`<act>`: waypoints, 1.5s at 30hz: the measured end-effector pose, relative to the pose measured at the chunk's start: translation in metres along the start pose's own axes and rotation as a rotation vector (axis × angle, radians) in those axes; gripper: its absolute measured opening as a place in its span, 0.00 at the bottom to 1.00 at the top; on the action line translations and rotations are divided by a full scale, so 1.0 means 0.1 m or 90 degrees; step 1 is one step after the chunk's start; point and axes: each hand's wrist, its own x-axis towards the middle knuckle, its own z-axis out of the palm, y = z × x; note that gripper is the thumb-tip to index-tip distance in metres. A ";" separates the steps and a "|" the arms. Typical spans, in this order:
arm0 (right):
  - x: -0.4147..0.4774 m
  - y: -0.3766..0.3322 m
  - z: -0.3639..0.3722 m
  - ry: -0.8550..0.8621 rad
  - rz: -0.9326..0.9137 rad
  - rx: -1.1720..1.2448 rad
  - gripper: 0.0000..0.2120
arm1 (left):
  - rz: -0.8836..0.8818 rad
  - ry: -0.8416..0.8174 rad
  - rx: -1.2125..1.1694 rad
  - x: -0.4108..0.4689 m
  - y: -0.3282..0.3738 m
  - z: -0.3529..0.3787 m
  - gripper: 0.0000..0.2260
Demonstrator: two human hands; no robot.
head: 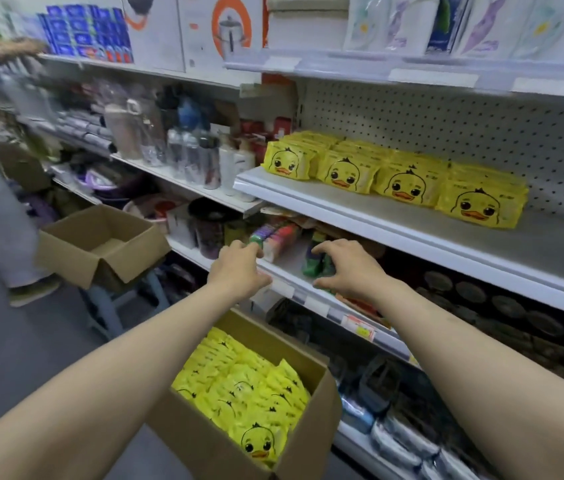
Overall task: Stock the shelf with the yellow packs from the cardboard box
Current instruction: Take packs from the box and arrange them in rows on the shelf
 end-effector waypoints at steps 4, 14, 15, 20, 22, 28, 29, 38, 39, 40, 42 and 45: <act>0.49 -0.25 0.42 -0.053 0.013 0.008 0.32 | -0.017 -0.036 -0.021 0.32 -0.60 0.16 0.23; 1.49 -0.67 2.03 -0.261 0.126 0.073 0.31 | -0.047 -0.279 -0.014 1.22 -2.31 0.94 0.23; 1.53 -0.68 2.21 -0.288 0.143 0.082 0.31 | -0.043 -0.309 -0.009 1.27 -2.45 1.06 0.25; 1.52 -0.65 3.03 -0.399 0.231 0.158 0.31 | -0.059 -0.468 0.012 1.28 -2.96 1.74 0.24; 1.44 -0.60 3.33 -0.444 0.272 0.185 0.30 | -0.069 -0.507 0.013 1.26 -3.09 2.03 0.22; 1.17 -0.45 4.05 -0.534 0.382 0.307 0.26 | -0.099 -0.596 -0.001 1.12 -3.36 2.83 0.20; 1.17 -0.46 4.15 -0.535 0.392 0.322 0.26 | -0.100 -0.603 0.002 1.11 -3.40 2.92 0.20; 1.14 -0.78 5.08 -0.583 0.467 0.469 0.21 | -0.177 -0.602 -0.068 1.04 -3.79 3.45 0.12; 1.12 -0.82 5.16 -0.588 0.472 0.471 0.20 | -0.183 -0.600 -0.073 1.03 -3.82 3.48 0.11; 1.10 -0.85 5.23 -0.590 0.472 0.462 0.19 | -0.185 -0.598 -0.074 1.03 -3.84 3.51 0.10; 1.07 -0.90 5.33 -0.583 0.467 0.431 0.17 | -0.187 -0.602 -0.078 1.04 -3.87 3.55 0.09; 1.06 -0.93 5.44 -0.576 0.460 0.383 0.16 | -0.183 -0.623 -0.091 1.06 -3.90 3.62 0.09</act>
